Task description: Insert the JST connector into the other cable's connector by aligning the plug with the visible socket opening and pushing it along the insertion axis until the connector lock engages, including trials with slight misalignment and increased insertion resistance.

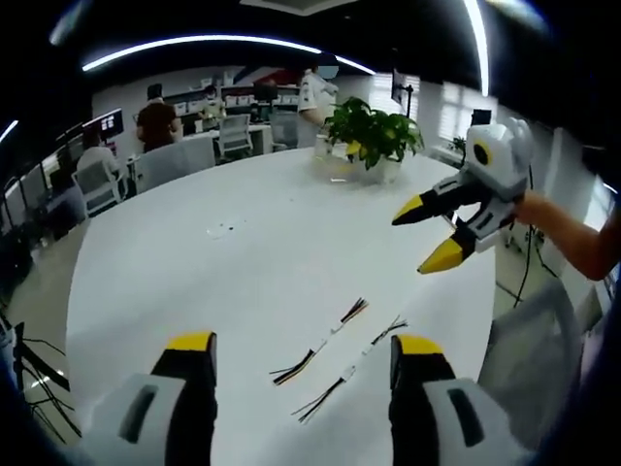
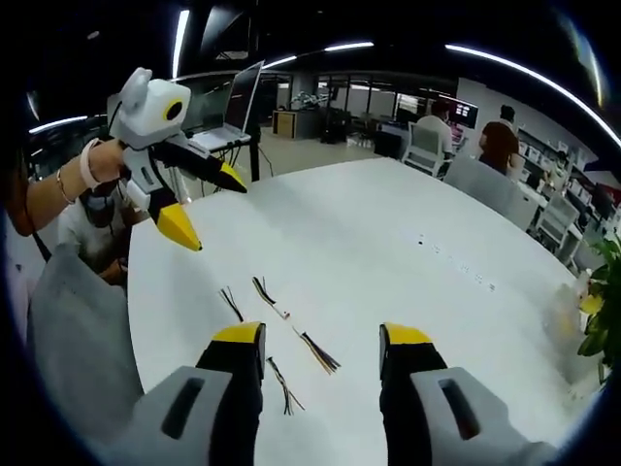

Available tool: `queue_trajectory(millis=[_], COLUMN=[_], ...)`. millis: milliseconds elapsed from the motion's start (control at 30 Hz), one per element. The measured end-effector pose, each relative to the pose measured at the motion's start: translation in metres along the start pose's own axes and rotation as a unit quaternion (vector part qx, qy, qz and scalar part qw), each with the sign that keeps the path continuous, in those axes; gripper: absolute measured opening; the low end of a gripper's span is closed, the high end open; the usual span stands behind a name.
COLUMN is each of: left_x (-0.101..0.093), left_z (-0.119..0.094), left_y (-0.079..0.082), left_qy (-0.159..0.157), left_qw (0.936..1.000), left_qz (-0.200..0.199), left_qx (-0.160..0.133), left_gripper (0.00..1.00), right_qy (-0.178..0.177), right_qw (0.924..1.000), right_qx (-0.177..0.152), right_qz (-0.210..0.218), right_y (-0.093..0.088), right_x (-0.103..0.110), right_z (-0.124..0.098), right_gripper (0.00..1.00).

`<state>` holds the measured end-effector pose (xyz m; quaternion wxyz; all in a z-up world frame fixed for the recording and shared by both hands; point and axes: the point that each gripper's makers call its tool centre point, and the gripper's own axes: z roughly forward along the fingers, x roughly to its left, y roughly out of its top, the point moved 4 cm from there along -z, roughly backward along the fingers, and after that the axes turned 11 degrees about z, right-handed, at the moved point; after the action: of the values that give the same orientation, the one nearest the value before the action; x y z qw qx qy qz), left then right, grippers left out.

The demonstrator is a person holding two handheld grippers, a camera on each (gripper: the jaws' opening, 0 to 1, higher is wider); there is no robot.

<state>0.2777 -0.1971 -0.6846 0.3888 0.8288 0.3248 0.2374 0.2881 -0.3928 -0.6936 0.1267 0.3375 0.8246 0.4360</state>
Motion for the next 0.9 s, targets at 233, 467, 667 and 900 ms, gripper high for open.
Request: queue_trajectory(millis=[233, 467, 667, 900], left_x=[0.001, -0.001, -0.001, 0.001], left_z=[0.006, 0.012, 0.016, 0.02], left_y=[0.0, -0.002, -0.003, -0.007], left_qy=[-0.005, -0.017, -0.02, -0.02], left_qw=[1.0, 0.9996, 0.9994, 0.9991], left_qz=[-0.003, -0.021, -0.027, -0.035], left_qx=[-0.002, -0.009, -0.01, -0.009], left_gripper=[0.7, 0.7, 0.69, 0.69], right_qy=[0.005, 0.009, 0.017, 0.022], right_qw=[1.0, 0.9999, 0.9998, 0.9996], right_qx=[0.006, 0.008, 0.008, 0.016], right_qz=[0.0, 0.0, 0.008, 0.006], right_y=[-0.002, -0.003, -0.004, -0.007], right_x=[-0.001, -0.001, -0.001, -0.001], right_z=[0.005, 0.009, 0.013, 0.019], right_gripper=[0.45, 0.44, 0.44, 0.44])
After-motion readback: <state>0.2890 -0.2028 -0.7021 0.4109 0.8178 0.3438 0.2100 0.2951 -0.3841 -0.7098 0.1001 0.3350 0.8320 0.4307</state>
